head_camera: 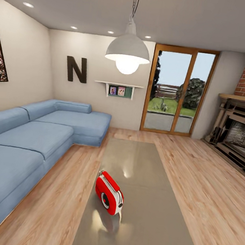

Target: Turn on the radio receiver that's on the table in the living room.

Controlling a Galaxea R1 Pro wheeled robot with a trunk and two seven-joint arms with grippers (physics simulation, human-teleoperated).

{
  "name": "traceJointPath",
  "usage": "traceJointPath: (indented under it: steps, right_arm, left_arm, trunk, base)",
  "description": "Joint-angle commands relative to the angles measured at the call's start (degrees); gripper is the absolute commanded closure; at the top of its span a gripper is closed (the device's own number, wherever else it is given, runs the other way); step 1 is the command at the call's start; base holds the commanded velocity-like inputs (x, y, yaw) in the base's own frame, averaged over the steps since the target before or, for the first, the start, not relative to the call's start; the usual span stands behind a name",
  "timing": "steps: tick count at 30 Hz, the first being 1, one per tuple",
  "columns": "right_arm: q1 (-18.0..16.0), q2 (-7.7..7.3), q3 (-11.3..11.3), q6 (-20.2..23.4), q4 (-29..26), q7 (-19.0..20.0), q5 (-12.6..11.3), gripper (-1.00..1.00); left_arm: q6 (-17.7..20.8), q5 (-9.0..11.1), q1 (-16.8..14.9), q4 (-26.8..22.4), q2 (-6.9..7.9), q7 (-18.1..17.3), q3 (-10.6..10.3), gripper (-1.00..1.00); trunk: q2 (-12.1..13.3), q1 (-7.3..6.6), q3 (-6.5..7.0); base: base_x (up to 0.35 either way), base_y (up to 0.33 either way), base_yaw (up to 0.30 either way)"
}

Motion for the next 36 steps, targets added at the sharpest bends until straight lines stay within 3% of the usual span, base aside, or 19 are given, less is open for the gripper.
traceJointPath:
  steps: [1, 17, 36]
  right_arm:
    - [0.0, 0.0, 0.0, 0.0, 0.0, 0.0, 0.0, -1.0]
    - [0.0, 0.0, 0.0, 0.0, 0.0, 0.0, 0.01, -1.0]
    - [0.0, 0.0, 0.0, 0.0, 0.0, 0.0, 0.01, -1.0]
  left_arm:
    - [-0.02, 0.0, 0.0, 0.0, -0.01, 0.0, -0.01, -1.0]
    - [0.0, 0.0, 0.0, 0.0, -0.04, 0.0, -0.03, -1.0]
    - [0.0, 0.0, 0.0, 0.0, -0.04, 0.0, 0.05, -1.0]
  trunk:
    - [0.0, 0.0, 0.0]
    - [0.0, 0.0, 0.0]
    - [0.0, 0.0, 0.0]
  base:
    - [0.257, 0.001, 0.0]
    - [0.294, 0.0, 0.0]
    - [0.065, 0.01, 0.0]
